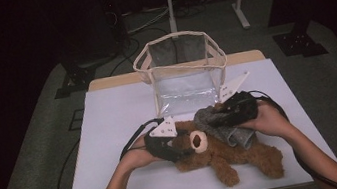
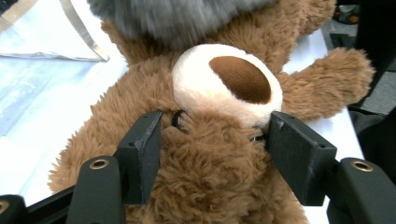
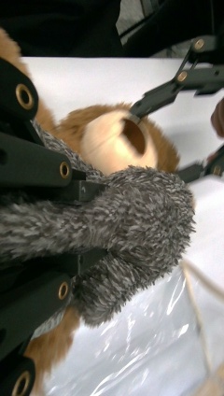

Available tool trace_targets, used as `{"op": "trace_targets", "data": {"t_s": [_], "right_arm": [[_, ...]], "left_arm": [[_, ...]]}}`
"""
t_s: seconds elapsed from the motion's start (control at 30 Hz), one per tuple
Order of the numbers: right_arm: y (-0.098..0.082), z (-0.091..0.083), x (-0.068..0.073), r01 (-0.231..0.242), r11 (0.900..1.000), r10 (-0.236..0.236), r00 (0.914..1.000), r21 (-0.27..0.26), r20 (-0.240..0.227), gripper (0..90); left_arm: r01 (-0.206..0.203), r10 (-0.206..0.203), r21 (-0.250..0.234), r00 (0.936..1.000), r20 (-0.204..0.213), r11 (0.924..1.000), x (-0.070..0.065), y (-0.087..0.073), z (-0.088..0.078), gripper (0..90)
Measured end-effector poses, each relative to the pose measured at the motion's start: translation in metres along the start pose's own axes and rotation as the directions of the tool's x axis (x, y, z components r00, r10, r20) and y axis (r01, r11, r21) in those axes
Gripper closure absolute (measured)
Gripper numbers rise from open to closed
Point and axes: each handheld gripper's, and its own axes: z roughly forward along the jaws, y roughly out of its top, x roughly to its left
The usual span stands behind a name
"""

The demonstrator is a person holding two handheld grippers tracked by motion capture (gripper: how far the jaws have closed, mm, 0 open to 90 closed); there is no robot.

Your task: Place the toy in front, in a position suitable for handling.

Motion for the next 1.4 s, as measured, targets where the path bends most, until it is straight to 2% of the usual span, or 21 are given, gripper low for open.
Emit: {"op": "trace_targets", "data": {"t_s": [0.13,0.2,0.33,0.37,0.43,0.47,0.5,0.53,0.6,0.7,0.73,0.87,0.97,1.1,1.27,1.33,1.4], "right_arm": [[-0.014,-0.020,-0.005,-0.038,0.999,0.038,0.9987,-0.012,0.032,73.6],[-0.020,-0.021,-0.005,-0.047,0.999,0.047,0.9984,0.000,0.033,73.6],[-0.024,-0.011,-0.001,-0.051,0.999,0.050,0.9987,0.017,0.009,73.6],[-0.024,-0.001,0.004,-0.042,0.999,0.042,0.9989,0.016,-0.020,73.5],[-0.023,0.002,0.006,-0.039,0.999,0.039,0.9988,0.016,-0.030,73.5],[-0.020,0.009,0.011,-0.015,1.000,0.016,0.9985,0.020,-0.052,73.3],[-0.020,0.009,0.011,-0.015,1.000,0.016,0.9985,0.020,-0.052,73.3],[-0.018,0.009,0.013,0.004,1.000,-0.003,0.9990,0.030,-0.044,73.3],[-0.018,0.007,0.013,0.003,1.000,-0.002,0.9990,0.031,-0.044,73.4],[-0.020,-0.004,0.010,-0.013,1.000,0.013,0.9995,0.021,-0.029,73.4],[-0.023,-0.013,0.007,-0.016,1.000,0.016,0.9998,0.011,-0.009,73.4],[-0.030,-0.029,0.001,-0.038,0.999,0.038,0.9987,0.001,0.032,73.4],[-0.037,-0.030,-0.001,-0.065,0.998,0.065,0.9975,0.001,0.029,73.4],[-0.042,-0.019,0.005,-0.060,0.998,0.060,0.9982,-0.007,0.006,73.4],[-0.046,-0.018,0.014,-0.056,0.998,0.055,0.9982,-0.036,-0.023,73.5],[-0.047,-0.019,0.018,-0.052,0.998,0.052,0.9984,-0.040,-0.023,73.5],[-0.048,-0.020,0.022,-0.045,0.998,0.044,0.9987,-0.044,-0.024,73.5]], "left_arm": [[-0.007,0.007,0.004,0.9999,0.008,1.0000,-0.004,0.000,-0.001,36.4],[-0.021,0.021,0.008,0.9998,0.005,0.9998,-0.002,0.003,-0.002,36.2],[-0.009,0.009,-0.024,0.9998,0.015,0.9997,0.001,0.010,-0.005,34.4],[-0.009,0.010,-0.033,0.9997,0.024,0.9994,0.003,0.013,-0.004,33.9],[-0.010,0.011,-0.034,0.9995,0.028,0.9994,0.003,0.015,-0.003,29.7],[-0.014,0.015,-0.020,0.9988,0.047,0.9997,0.002,0.017,0.002,28.6],[-0.014,0.015,-0.020,0.9988,0.047,0.9997,0.002,0.017,0.002,28.8],[-0.015,0.015,-0.006,0.9980,0.061,0.9999,0.000,0.017,0.005,29.3],[-0.012,0.012,-0.002,0.9977,0.066,0.9999,0.000,0.016,0.006,30.5],[-0.018,0.017,0.008,0.9972,0.073,0.9998,-0.003,0.013,0.005,31.8],[-0.020,0.019,0.009,0.9971,0.073,0.9998,-0.004,0.013,0.005,32.3],[-0.033,0.032,0.019,0.9958,0.086,0.9993,-0.006,0.012,0.005,32.8],[-0.028,0.026,0.017,0.9959,0.087,0.9995,-0.006,0.013,0.004,32.8],[-0.022,0.021,0.015,0.9967,0.079,0.9997,0.003,0.021,-0.001,32.7],[0.015,-0.014,-0.021,0.9984,0.054,0.9997,0.016,0.028,-0.012,33.3],[0.023,-0.023,-0.001,0.9986,0.047,0.9997,0.019,0.028,-0.010,33.6],[0.033,-0.035,0.046,0.9982,0.048,0.9984,0.019,0.024,-0.003,33.7]]}}
